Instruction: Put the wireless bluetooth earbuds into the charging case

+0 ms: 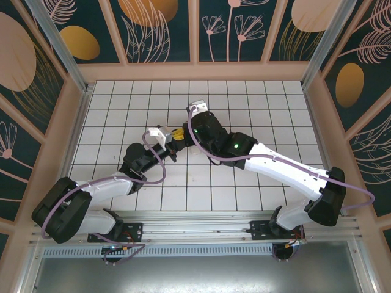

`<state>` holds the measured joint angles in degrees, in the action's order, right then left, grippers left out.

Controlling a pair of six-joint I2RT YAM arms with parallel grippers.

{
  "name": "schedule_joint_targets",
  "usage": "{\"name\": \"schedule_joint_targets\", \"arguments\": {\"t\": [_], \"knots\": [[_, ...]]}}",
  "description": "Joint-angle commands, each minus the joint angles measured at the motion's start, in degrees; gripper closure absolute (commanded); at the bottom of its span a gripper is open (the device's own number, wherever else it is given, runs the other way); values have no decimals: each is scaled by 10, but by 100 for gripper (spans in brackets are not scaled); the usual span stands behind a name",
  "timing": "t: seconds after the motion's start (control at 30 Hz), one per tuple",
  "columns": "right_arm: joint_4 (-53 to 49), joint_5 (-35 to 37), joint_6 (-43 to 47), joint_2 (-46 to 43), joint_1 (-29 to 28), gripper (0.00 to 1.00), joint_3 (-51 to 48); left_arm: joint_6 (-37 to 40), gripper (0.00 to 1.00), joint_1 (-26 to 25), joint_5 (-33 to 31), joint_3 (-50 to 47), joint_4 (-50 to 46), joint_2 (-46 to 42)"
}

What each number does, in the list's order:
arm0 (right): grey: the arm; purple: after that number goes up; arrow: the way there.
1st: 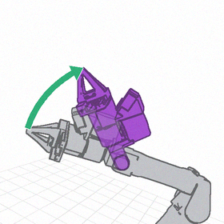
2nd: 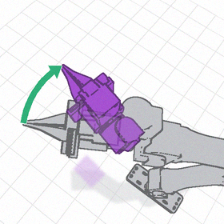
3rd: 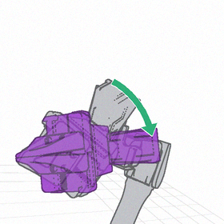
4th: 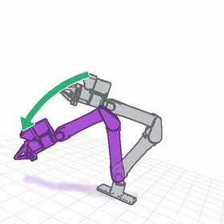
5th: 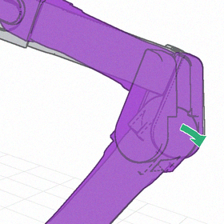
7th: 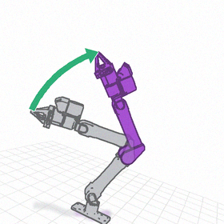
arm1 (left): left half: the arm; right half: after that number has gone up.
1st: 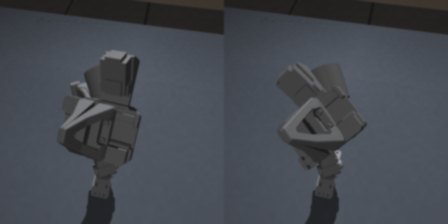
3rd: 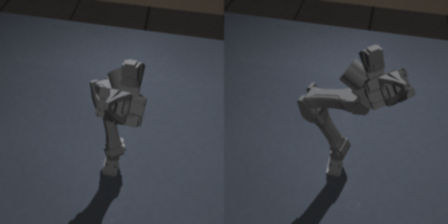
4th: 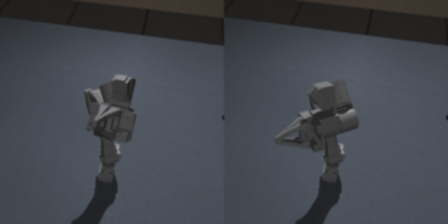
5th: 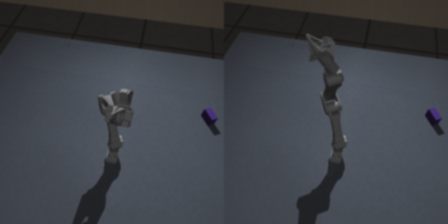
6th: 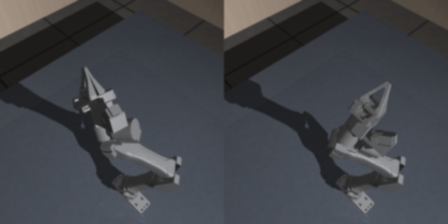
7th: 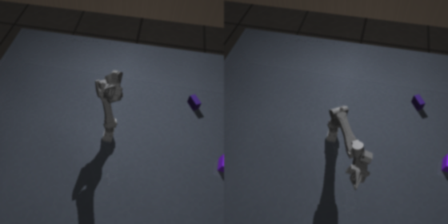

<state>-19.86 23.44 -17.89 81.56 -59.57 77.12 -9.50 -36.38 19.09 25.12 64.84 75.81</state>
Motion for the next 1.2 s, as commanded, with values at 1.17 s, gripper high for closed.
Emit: {"name": "schedule_joint_targets", "arguments": {"t": [1.17], "knots": [[-44,-7,-34,41,8,90,61,94,100,2,-106,13,92,1]]}}
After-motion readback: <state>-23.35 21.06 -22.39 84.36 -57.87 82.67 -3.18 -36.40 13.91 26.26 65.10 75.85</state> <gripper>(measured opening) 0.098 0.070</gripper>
